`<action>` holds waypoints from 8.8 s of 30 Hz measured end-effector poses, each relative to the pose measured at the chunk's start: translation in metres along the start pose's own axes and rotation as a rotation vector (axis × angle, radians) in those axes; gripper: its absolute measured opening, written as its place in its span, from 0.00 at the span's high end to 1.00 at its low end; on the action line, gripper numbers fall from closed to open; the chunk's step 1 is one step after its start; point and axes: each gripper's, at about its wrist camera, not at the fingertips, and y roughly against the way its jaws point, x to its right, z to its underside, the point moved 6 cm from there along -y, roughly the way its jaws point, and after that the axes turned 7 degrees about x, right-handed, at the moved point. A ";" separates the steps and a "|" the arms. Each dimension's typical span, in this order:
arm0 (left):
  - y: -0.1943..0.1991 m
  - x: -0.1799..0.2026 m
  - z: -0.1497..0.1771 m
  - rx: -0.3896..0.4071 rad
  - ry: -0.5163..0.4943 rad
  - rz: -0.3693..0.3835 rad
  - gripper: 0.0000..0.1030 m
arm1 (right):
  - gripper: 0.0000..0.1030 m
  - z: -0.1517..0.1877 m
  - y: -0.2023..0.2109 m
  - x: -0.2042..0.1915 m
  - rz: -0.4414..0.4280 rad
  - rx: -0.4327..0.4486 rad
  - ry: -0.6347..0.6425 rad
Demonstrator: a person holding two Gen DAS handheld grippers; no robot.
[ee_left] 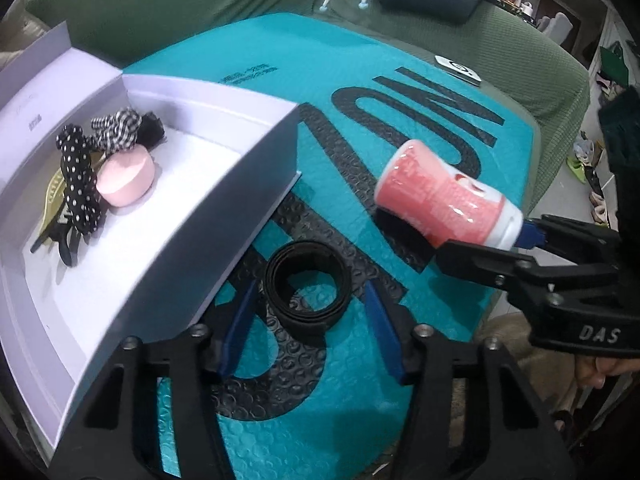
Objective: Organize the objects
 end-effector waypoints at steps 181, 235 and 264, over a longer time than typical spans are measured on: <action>0.022 -0.180 -0.052 0.000 0.118 -0.218 0.63 | 0.45 -0.126 -0.093 -0.187 -0.140 0.026 0.441; 0.065 -0.172 -0.079 0.120 0.150 -0.263 0.43 | 0.40 -0.145 -0.055 -0.199 -0.064 0.105 0.444; 0.186 -0.140 -0.080 0.248 0.189 -0.327 0.11 | 0.18 -0.148 0.061 -0.208 -0.041 0.209 0.424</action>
